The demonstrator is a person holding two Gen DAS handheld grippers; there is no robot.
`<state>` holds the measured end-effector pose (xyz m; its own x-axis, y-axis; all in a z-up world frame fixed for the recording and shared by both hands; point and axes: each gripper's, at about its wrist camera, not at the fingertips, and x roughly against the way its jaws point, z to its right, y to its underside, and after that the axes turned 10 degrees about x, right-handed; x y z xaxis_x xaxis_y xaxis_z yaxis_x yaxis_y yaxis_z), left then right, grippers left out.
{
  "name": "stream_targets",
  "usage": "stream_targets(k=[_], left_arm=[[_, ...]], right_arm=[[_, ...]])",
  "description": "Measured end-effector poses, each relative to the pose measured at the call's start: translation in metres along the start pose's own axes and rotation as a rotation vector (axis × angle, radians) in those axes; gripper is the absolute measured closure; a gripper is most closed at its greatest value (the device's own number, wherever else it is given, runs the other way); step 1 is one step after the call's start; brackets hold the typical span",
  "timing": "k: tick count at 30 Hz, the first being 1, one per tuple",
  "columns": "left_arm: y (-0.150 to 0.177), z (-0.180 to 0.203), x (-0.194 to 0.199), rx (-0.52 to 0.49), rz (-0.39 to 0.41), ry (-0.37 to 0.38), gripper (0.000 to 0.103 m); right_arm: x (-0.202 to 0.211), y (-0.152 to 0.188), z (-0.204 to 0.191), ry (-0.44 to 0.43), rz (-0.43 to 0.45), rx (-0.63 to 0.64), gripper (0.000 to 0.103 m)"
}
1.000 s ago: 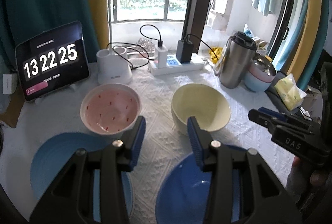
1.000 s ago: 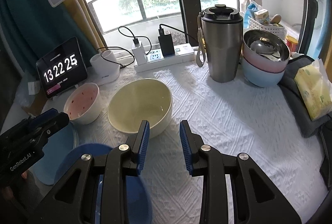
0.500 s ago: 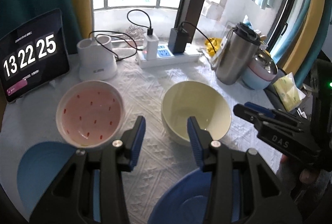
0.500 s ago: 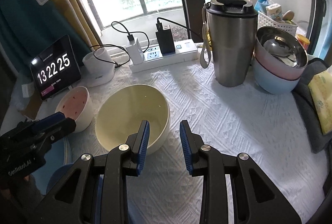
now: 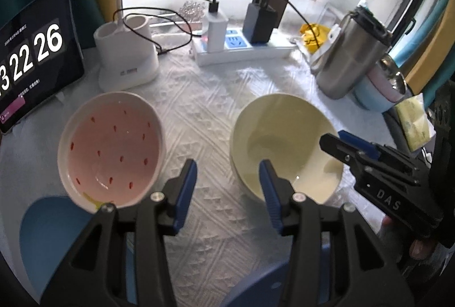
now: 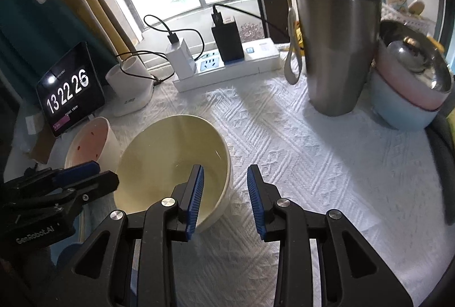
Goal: Organize plates and bowls
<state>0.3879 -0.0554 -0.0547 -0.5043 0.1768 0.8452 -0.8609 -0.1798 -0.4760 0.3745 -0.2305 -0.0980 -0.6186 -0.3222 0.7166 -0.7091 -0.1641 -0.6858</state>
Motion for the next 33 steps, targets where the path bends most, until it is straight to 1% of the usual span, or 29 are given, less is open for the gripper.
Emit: stream_targets(k=[8, 12, 15, 18, 21, 23, 25, 27, 29, 30, 33], left_arm=[[-0.004, 0.009, -0.021, -0.036, -0.074, -0.039, 0.056], [-0.002, 0.015, -0.032, -0.067, -0.113, -0.073, 0.056], [0.0, 0.022, -0.037, -0.092, -0.127, -0.111, 0.056], [0.001, 0.028, -0.046, -0.118, -0.149, -0.131, 0.056], [0.002, 0.033, -0.05, -0.138, -0.16, -0.14, 0.056], [0.002, 0.036, -0.051, -0.161, -0.148, -0.163, 0.056], [0.002, 0.038, -0.052, -0.171, -0.143, -0.162, 0.056], [0.002, 0.04, -0.053, -0.183, -0.141, -0.16, 0.057], [0.007, 0.047, -0.053, -0.226, -0.14, -0.142, 0.056], [0.009, 0.049, -0.052, -0.23, -0.126, -0.155, 0.056], [0.008, 0.049, -0.051, -0.216, -0.111, -0.152, 0.056]], right_arm=[[-0.022, -0.001, 0.008, -0.021, -0.054, -0.019, 0.069], [-0.03, -0.002, 0.009, -0.04, -0.077, -0.034, 0.068], [-0.037, 0.0, 0.01, -0.07, -0.104, -0.052, 0.066], [-0.041, 0.0, 0.009, -0.08, -0.115, -0.055, 0.066], [-0.043, -0.001, 0.007, -0.094, -0.115, -0.061, 0.066], [-0.043, -0.001, 0.007, -0.105, -0.112, -0.065, 0.066], [-0.045, -0.001, 0.01, -0.121, -0.11, -0.08, 0.067], [-0.047, 0.0, 0.012, -0.169, -0.109, -0.102, 0.078], [-0.046, 0.0, 0.012, -0.162, -0.105, -0.104, 0.08], [-0.046, 0.0, 0.011, -0.163, -0.103, -0.104, 0.081], [-0.044, 0.0, 0.01, -0.146, -0.108, -0.101, 0.082]])
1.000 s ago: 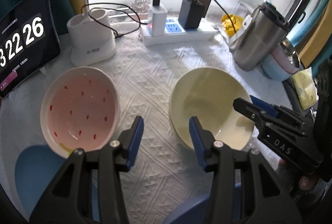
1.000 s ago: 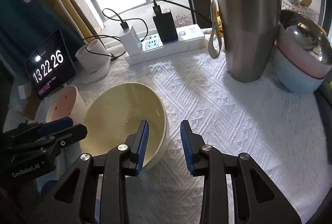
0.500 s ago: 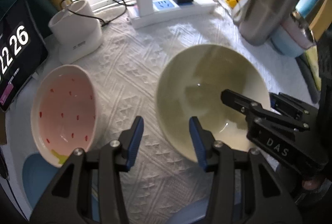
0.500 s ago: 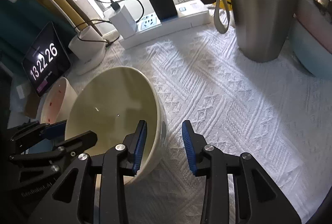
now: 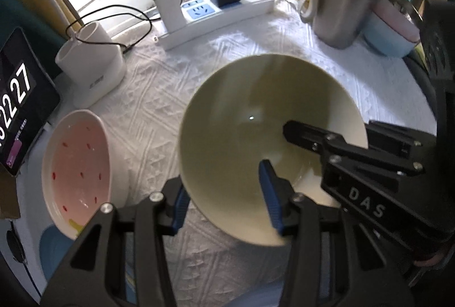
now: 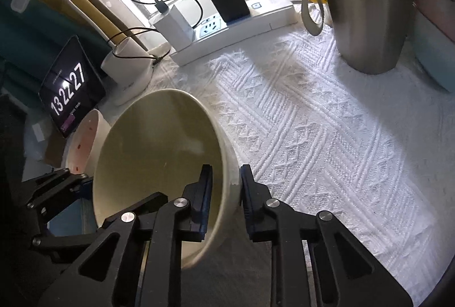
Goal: Organize plates and bowls
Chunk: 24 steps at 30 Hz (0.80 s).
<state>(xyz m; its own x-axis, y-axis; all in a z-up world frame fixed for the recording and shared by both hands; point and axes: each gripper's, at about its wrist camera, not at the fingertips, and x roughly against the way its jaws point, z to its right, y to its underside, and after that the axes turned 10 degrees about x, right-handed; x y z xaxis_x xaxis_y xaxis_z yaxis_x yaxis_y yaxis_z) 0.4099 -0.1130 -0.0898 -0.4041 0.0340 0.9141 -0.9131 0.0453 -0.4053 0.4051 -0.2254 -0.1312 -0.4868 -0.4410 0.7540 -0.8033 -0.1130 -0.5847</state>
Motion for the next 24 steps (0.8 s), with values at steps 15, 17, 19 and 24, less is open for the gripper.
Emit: stream_targets(k=[15, 17, 19, 24], left_arm=[[0.006, -0.002, 0.034, 0.056, 0.079, 0.114, 0.056], [0.007, -0.003, 0.042, 0.058, 0.098, 0.126, 0.056], [0.009, -0.003, 0.052, 0.06, 0.122, 0.136, 0.056], [0.017, -0.001, 0.079, 0.049, 0.178, 0.148, 0.056]], right_arm=[[0.039, 0.001, 0.002, 0.007, 0.066, -0.026, 0.084], [0.047, 0.002, -0.001, 0.013, 0.083, -0.017, 0.084], [0.056, 0.003, -0.005, 0.018, 0.102, -0.007, 0.084], [0.08, 0.007, -0.017, 0.035, 0.147, 0.008, 0.084]])
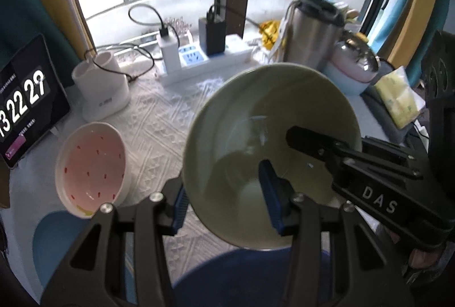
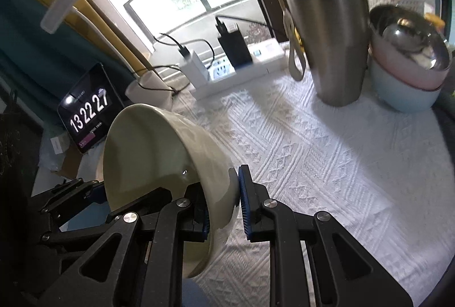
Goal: Organize plates and bowls
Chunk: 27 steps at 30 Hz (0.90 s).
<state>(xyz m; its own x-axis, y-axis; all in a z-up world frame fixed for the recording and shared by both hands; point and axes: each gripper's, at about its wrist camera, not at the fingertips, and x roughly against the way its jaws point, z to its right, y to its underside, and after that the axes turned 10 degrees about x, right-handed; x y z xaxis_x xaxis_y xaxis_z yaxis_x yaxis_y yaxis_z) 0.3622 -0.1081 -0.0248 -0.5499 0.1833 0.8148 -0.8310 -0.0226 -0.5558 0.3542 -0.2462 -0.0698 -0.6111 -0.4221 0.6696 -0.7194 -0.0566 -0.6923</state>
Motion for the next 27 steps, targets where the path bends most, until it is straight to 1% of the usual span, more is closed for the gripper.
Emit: stream_targets(k=[5, 11, 21, 27], left_arm=[[0.006, 0.004, 0.027, -0.024, 0.056, 0.007, 0.056], [0.022, 0.002, 0.05, -0.015, 0.079, 0.018, 0.056], [0.057, -0.006, 0.086, -0.006, 0.122, 0.001, 0.056], [0.077, -0.012, 0.101, -0.004, 0.131, -0.021, 0.056]], right_arm=[[0.026, 0.002, -0.012, 0.015, 0.04, 0.015, 0.084], [0.051, 0.012, -0.029, 0.022, 0.072, 0.032, 0.084], [0.074, 0.035, -0.057, 0.002, 0.086, 0.059, 0.084], [0.081, 0.05, -0.071, -0.019, 0.085, 0.064, 0.084]])
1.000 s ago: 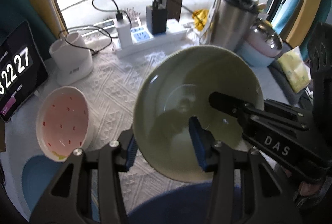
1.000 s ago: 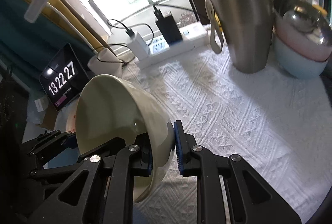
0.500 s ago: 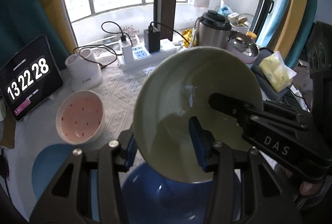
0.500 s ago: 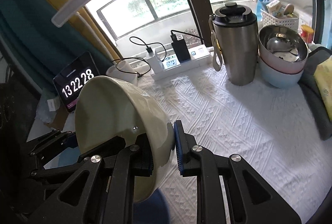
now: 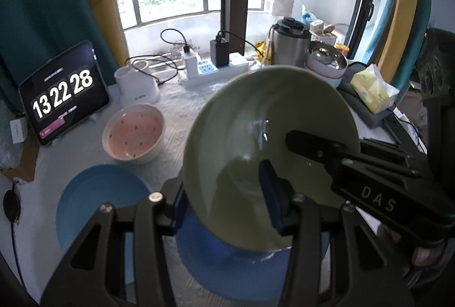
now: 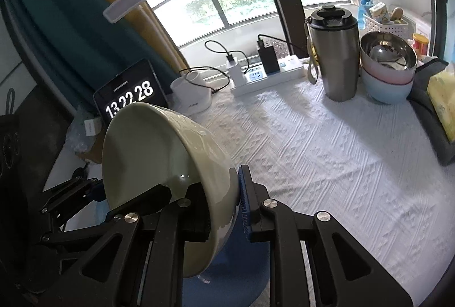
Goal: Organize plates and bowls
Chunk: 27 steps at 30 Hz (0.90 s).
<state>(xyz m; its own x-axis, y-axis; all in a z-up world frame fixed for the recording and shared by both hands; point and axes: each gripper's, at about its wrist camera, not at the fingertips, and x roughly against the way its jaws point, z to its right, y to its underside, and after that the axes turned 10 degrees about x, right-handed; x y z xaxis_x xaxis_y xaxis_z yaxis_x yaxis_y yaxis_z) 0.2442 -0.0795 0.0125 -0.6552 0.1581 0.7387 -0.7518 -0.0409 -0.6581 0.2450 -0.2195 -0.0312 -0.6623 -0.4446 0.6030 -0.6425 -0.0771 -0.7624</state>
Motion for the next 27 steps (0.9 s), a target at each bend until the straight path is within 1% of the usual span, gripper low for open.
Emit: stream_targets(k=[8, 13, 21, 27], left_arm=[[0.023, -0.007, 0.014, 0.028, -0.001, -0.009, 0.056], [0.038, -0.01, 0.019, 0.044, -0.002, -0.012, 0.056], [0.054, -0.013, 0.019, 0.05, -0.015, -0.012, 0.056], [0.065, -0.017, 0.013, 0.055, -0.04, -0.011, 0.056]], right_arm=[[0.006, 0.02, -0.016, -0.023, -0.022, 0.02, 0.084], [0.006, 0.035, -0.023, -0.031, -0.052, 0.03, 0.084], [0.006, 0.05, -0.03, -0.032, -0.081, 0.028, 0.084], [0.001, 0.061, -0.033, -0.031, -0.114, 0.025, 0.084]])
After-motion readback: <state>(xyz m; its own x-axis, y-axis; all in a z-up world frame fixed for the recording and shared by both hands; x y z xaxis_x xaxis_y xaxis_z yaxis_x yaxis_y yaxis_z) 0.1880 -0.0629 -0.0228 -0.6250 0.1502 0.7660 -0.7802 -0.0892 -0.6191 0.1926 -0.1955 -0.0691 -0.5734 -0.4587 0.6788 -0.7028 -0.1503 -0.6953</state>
